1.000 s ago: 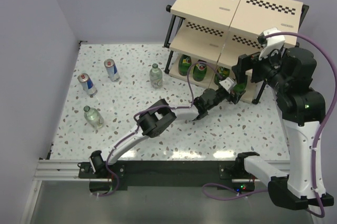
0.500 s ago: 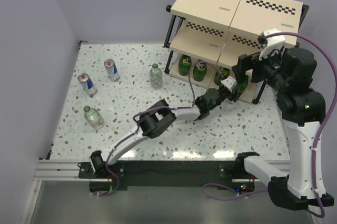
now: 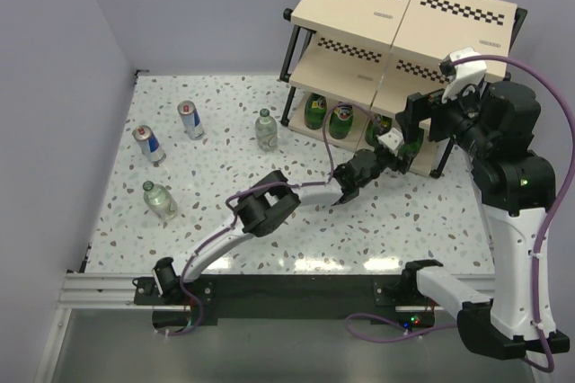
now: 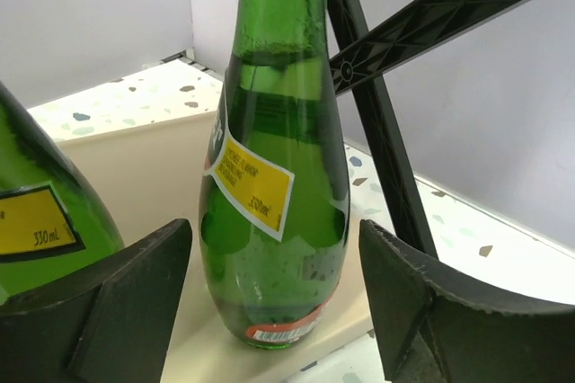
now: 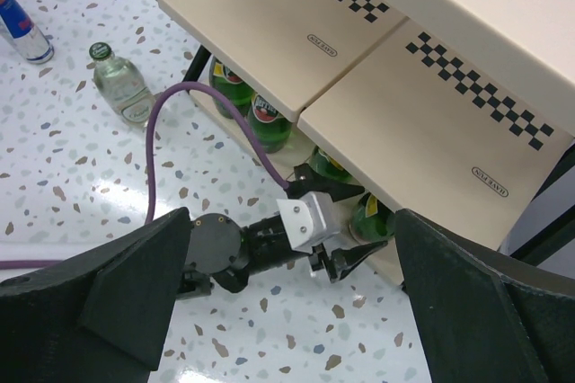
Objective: Place and organize the beverage onto the shelf
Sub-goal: Place the drink on the shelf.
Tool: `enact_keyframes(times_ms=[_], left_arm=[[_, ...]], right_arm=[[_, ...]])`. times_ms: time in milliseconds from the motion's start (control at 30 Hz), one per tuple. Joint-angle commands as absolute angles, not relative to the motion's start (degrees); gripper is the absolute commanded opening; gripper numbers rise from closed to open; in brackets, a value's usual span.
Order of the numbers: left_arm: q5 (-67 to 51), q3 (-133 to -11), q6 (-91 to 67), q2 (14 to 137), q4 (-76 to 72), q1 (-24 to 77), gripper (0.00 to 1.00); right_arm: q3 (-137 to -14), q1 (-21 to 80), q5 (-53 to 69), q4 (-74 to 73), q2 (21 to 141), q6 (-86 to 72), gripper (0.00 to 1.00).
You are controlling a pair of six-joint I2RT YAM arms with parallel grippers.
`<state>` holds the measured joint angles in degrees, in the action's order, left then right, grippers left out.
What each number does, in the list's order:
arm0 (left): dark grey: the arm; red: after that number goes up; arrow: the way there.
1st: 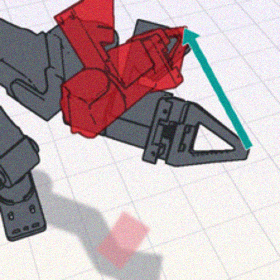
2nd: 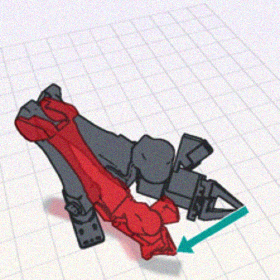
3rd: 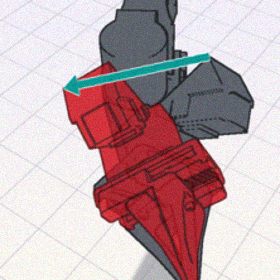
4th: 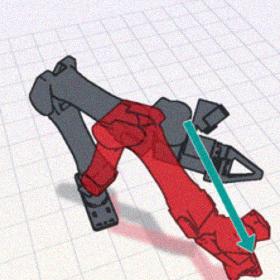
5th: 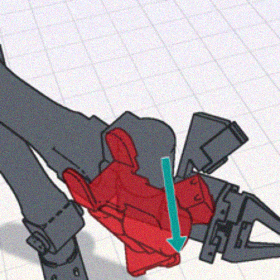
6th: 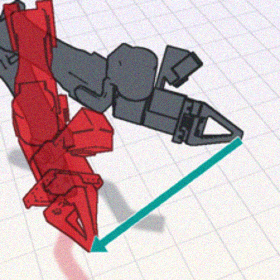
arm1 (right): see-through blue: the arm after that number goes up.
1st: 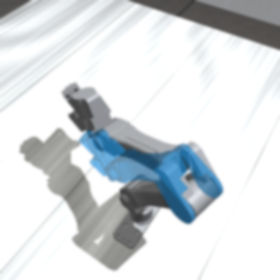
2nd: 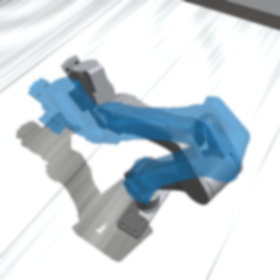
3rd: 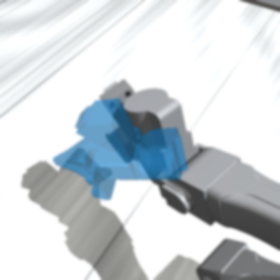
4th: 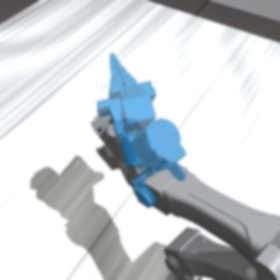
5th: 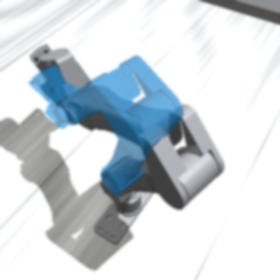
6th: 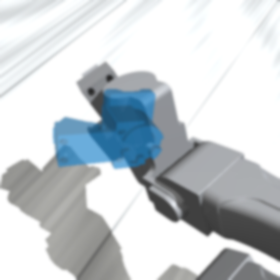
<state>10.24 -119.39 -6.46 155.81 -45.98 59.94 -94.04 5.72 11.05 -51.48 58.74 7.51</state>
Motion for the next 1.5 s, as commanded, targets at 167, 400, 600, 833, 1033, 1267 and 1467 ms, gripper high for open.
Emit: enact_keyframes(times_ms=[167,400,600,833,1033,1267,1467], left_arm=[[6.15,-110.32,-5.63,147.31,-58.18,60.64,0.93],[5.8,-100.21,-4.39,140.9,-61.69,61.61,0.95],[4.83,-76.15,-4.92,127.46,-68.02,63.37,0.93],[5.62,-48.12,-5.28,105.06,-61.01,64.16,0.91],[4.84,-44.21,-6.49,87.38,-33.96,59.08,0.94],[1.94,-37.19,-7.03,72.52,-21.45,54.23,0.94],[-4.92,-22.87,-9.31,64.0,-28.55,54.67,0.95]], right_arm=[[-93.43,5.89,10.9,-50.98,57.31,7.29,0.99],[-93.25,5.89,12.3,-52.47,56.34,9.31,0.99],[-92.9,5.8,22.47,-57.56,55.64,17.29,0.99],[-91.41,5.89,32.59,-61.96,56.16,24.69,0.99],[-88.94,6.15,38.05,-63.37,62.3,30.49,0.84],[-91.49,21.33,34.02,-60.56,72.76,30.59,0.51],[-97.27,30.47,26.74,-55.64,85.24,28.04,0.7]])
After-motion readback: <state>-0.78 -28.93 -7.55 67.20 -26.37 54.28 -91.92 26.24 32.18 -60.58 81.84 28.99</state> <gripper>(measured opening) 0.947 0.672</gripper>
